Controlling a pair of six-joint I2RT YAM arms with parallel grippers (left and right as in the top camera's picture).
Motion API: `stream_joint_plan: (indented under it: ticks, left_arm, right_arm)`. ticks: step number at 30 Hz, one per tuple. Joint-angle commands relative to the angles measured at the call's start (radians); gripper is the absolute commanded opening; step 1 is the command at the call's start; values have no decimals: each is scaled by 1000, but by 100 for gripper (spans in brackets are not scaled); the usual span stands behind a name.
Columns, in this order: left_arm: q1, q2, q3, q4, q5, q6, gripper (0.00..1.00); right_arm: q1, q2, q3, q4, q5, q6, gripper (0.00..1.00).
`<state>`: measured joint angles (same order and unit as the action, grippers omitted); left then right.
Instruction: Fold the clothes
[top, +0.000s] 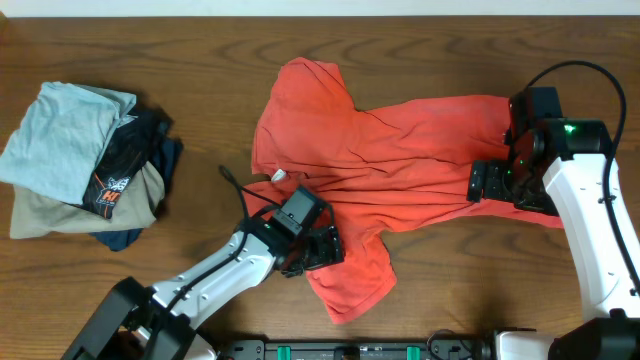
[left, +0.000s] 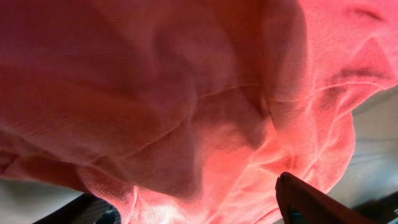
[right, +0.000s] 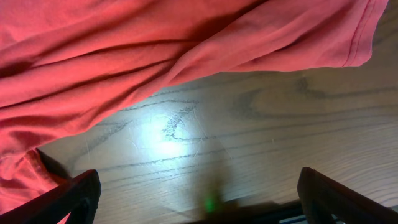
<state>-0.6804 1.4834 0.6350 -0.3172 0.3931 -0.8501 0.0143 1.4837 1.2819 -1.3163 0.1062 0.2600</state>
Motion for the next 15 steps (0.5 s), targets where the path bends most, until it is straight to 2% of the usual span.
stream_joint_plan:
  ticks: [1, 5, 10, 11, 15]
  left_arm:
    - [-28, 84, -53, -13, -29, -27, 70]
    - [-28, 86, -53, -14, -69, -27, 54]
    - [-19, 84, -53, -28, -95, -11, 10]
    - [-11, 82, -53, -40, -97, -7, 6]
    - [59, 51, -50, -119, -99, 73, 6]
  right_arm:
    - [-8, -8, 11, -2, 14, 8, 99]
    - [-8, -8, 11, -3, 14, 8, 99]
    - [-8, -8, 11, -9, 14, 4, 99]
    - [-8, -8, 11, -9, 18, 5, 99]
    - [-8, -8, 11, -8, 17, 5, 99]
